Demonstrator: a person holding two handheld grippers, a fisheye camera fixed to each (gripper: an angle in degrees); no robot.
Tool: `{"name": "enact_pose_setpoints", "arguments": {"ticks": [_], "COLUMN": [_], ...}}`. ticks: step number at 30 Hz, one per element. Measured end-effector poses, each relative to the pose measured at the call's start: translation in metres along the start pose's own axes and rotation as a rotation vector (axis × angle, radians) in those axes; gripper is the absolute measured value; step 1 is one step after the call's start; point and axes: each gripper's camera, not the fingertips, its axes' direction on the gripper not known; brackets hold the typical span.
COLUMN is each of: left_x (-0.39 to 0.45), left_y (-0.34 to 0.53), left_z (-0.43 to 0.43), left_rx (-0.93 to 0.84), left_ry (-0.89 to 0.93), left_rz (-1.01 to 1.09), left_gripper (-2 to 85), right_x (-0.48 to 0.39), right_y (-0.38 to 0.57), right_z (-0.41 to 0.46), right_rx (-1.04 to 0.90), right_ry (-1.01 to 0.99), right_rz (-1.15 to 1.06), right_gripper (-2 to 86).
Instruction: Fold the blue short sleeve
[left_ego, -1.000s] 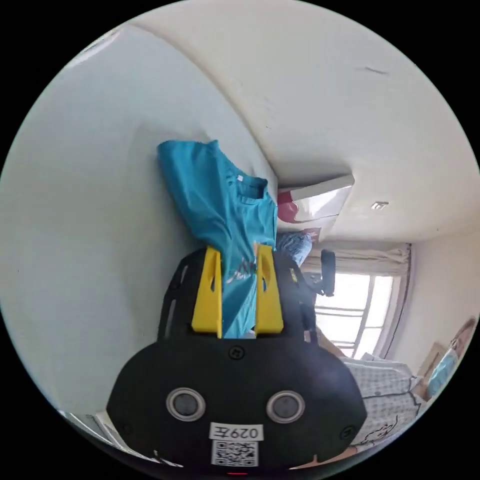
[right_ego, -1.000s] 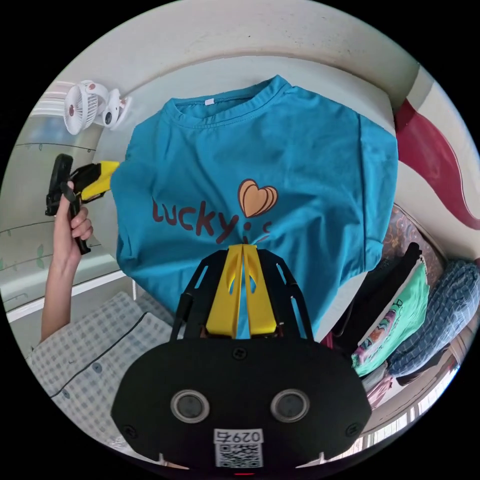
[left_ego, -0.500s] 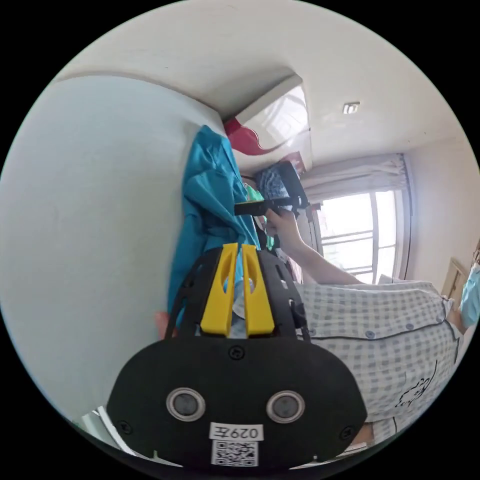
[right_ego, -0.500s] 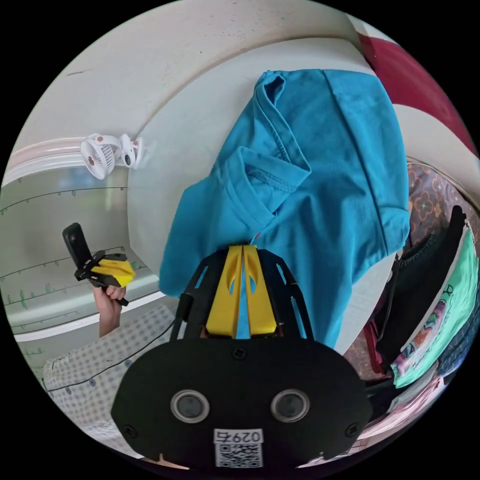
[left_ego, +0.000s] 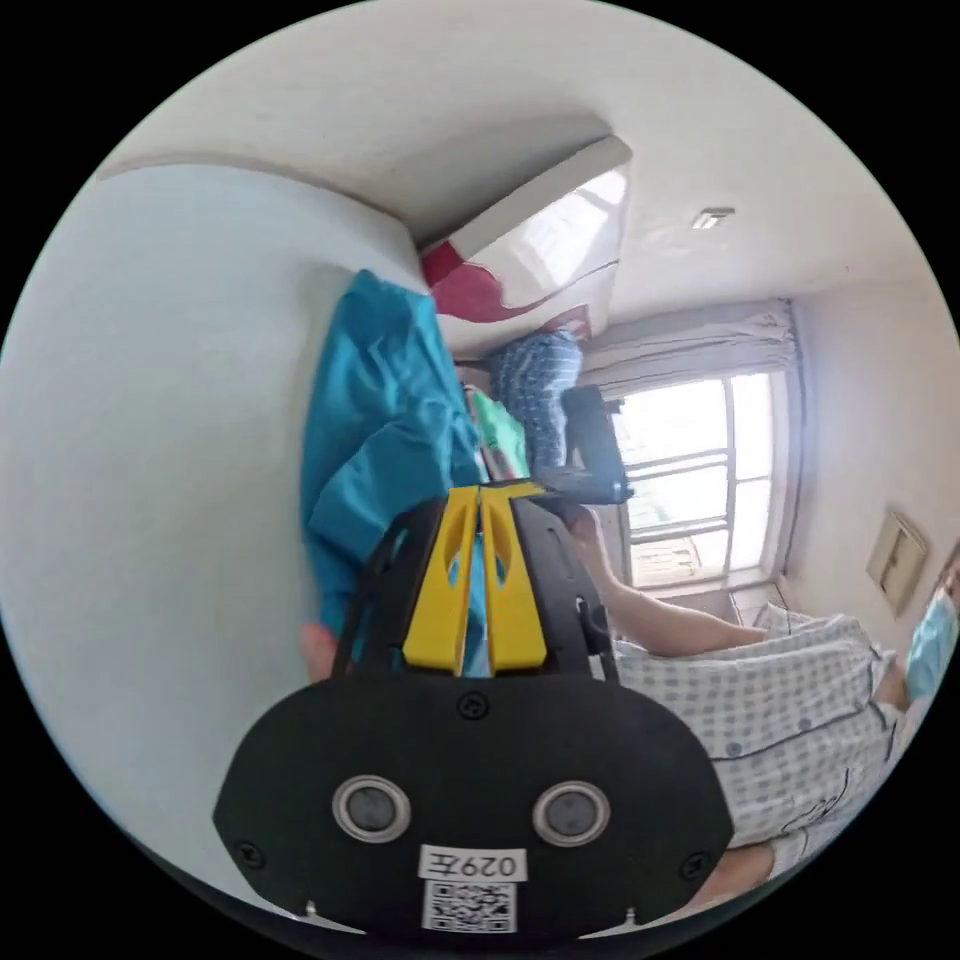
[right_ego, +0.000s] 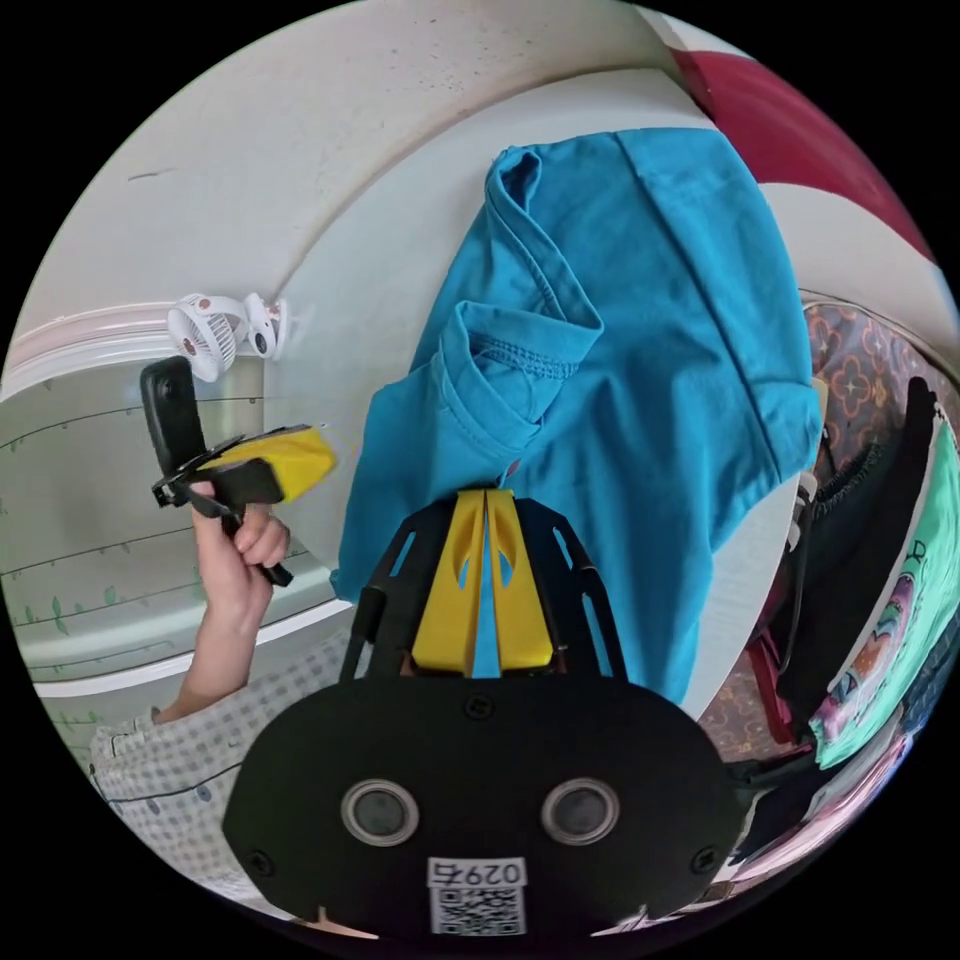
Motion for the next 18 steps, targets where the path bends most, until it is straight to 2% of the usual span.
{"name": "enact_pose_setpoints", "arguments": {"ticks": [3, 5, 7, 9, 11, 14, 18], "left_x": [0.063, 0.075, 0.061, 0.042, 0.029, 0.018, 0.03], "left_y": [-0.012, -0.005, 0.017, 0.041, 0.062, 0.071, 0.051], "left_z": [0.032, 0.032, 0.008, -0.013, -0.026, -0.019, 0.01], "left_rx": [-0.17, -0.181, -0.088, -0.035, -0.002, -0.07, -0.13], "left_ry": [0.247, 0.136, -0.143, -0.315, -0.341, -0.294, -0.451], "left_rz": [0.266, 0.241, 0.084, -0.048, -0.118, -0.162, -0.157], "left_gripper": [-0.8, -0.9, -0.8, -0.7, -0.2, 3.1, 12.2], "right_x": [0.005, 0.009, 0.013, 0.015, 0.017, 0.019, 0.023], "right_y": [0.004, 0.004, 0.005, 0.005, 0.004, 0.001, 0.002], "right_z": [-0.002, -0.003, -0.003, -0.004, -0.004, -0.004, -0.004], "right_rx": [0.016, 0.015, 0.014, 0.013, 0.008, -0.008, -0.003], "right_ry": [-0.009, -0.02, -0.031, -0.033, -0.032, -0.034, -0.047], "right_rz": [-0.003, -0.003, 0.001, 0.0, -0.005, -0.012, 0.001], "right_gripper": [-0.4, -0.4, -0.4, -0.4, -0.4, -0.4, -0.4]}}
